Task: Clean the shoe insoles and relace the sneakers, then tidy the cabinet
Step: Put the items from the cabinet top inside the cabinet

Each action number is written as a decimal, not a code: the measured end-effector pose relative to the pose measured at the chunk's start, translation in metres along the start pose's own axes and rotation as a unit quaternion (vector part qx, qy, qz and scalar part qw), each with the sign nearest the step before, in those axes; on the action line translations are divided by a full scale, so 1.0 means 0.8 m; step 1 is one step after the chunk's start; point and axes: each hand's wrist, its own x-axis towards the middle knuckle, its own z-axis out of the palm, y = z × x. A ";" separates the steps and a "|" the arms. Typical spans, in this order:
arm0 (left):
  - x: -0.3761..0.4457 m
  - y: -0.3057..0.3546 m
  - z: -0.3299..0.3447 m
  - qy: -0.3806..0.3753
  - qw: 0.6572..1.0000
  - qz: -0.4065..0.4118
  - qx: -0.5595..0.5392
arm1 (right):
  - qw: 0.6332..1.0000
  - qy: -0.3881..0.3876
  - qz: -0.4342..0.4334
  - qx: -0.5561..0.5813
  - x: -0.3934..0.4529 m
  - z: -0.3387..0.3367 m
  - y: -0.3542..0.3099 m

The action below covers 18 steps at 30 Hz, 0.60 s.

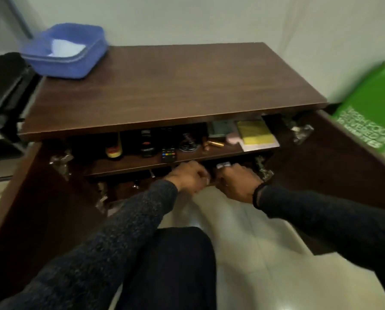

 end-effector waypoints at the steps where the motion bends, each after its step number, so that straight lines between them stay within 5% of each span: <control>1: 0.002 0.024 0.006 0.032 0.999 0.040 0.008 | 1.000 0.001 0.000 -0.005 -0.013 -0.015 0.010; 6: 0.002 0.124 0.046 0.103 0.979 0.163 0.068 | 0.999 -0.022 0.034 -0.021 -0.076 -0.072 0.066; 11: -0.037 0.219 0.084 0.143 0.969 0.199 -0.034 | 0.990 0.136 0.036 -0.011 -0.159 -0.139 0.122; 15: -0.085 0.315 0.126 0.132 0.972 0.183 -0.065 | 0.939 0.252 0.215 0.093 -0.260 -0.174 0.173; 18: -0.104 0.361 0.160 0.095 0.980 0.056 -0.164 | 0.896 0.155 0.378 0.173 -0.317 -0.166 0.197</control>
